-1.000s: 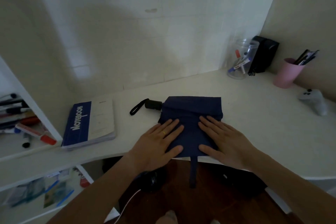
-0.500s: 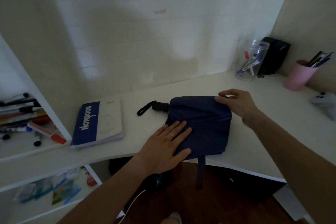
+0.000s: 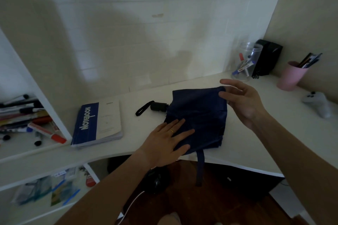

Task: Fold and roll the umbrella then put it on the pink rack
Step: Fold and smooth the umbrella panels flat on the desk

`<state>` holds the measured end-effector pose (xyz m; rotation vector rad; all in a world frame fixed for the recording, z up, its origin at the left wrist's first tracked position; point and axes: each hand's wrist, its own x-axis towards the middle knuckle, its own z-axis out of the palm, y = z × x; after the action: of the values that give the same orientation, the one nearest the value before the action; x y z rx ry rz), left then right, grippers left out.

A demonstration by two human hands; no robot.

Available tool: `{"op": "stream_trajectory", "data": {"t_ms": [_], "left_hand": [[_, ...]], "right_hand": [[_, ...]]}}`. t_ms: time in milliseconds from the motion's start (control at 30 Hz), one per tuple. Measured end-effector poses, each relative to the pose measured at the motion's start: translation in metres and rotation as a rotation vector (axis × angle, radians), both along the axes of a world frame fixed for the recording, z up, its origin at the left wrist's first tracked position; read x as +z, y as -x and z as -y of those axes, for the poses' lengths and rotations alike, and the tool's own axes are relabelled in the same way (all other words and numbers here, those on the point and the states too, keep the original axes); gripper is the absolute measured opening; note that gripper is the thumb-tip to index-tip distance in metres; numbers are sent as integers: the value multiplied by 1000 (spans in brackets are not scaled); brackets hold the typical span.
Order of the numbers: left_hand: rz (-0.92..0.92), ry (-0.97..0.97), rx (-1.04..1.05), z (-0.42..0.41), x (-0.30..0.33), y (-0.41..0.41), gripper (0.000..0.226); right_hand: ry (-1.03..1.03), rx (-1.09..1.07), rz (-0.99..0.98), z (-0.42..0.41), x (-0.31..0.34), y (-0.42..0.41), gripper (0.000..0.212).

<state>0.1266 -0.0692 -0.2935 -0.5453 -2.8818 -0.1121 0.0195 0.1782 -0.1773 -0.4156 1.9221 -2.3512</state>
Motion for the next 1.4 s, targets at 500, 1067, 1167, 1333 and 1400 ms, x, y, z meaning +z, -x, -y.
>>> {"op": "stream_trajectory", "data": {"t_ms": [500, 1067, 1167, 1333, 1400], "left_hand": [[-191, -155, 28, -2, 10, -10, 52], [490, -1579, 610, -20, 63, 27, 23], [399, -1506, 588, -26, 62, 22, 21], [391, -1450, 507, -20, 56, 14, 13], [396, -1446, 480, -13, 56, 13, 11]], "right_hand": [[-840, -112, -412, -11, -89, -69, 75], [-351, -168, 58, -8, -86, -56, 56], [-233, -216, 243, -2, -74, -51, 42], [-168, -200, 349, -3, -70, -42, 22], [-144, -178, 386, -9, -69, -38, 23]]}}
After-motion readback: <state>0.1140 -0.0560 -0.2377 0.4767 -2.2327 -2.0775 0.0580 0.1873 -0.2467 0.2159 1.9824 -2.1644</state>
